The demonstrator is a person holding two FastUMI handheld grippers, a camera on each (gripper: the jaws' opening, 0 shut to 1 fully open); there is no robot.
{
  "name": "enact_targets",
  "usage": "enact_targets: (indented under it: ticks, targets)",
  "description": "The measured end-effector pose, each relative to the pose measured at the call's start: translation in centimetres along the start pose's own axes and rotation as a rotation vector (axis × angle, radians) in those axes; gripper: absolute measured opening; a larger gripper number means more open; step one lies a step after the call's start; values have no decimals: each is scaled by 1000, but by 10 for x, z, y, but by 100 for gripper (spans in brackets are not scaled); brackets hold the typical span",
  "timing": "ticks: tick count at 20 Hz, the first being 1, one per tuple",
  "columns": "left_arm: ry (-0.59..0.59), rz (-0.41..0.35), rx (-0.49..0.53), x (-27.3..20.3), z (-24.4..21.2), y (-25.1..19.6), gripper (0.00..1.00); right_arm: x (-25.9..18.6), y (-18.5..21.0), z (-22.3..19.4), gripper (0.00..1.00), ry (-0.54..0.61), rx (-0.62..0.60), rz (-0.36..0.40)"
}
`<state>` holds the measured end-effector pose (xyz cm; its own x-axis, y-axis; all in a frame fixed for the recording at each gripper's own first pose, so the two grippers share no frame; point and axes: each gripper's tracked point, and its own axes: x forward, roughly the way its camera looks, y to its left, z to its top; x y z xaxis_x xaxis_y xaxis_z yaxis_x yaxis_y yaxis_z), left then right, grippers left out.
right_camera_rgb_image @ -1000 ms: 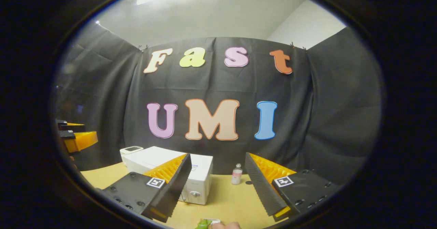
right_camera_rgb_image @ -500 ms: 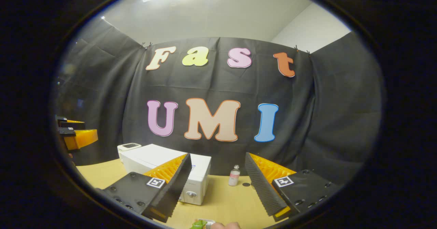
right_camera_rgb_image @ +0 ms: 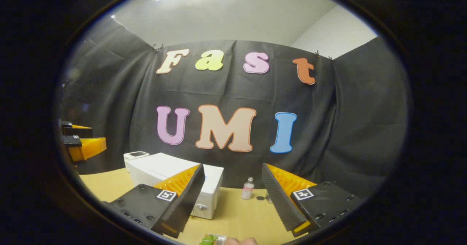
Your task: Open the microwave oven with the left hand, put the food in, and close the microwave oven.
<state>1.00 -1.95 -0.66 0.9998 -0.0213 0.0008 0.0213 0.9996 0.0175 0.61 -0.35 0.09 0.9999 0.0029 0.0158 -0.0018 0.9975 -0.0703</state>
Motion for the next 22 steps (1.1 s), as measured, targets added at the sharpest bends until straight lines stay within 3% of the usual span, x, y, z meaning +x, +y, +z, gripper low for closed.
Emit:
enact_targets:
  ticks: [8, 12, 18, 22]
  targets:
    - [9, -44, -12, 9, -22, -18, 98, -7, -4, -3, 96, -12, -4, -4]
    - [69, -88, -3, 30, -77, -43, 98, -16, 0, 9, 97, -44, 22, 37]
    - [218, -135, 33, 72, -172, -86, 98, -30, -34, 29, 96, -86, -9, -23]
    - [370, -212, 60, 102, -248, -122, 99, -43, -51, 19, 99, -55, -22, -61]
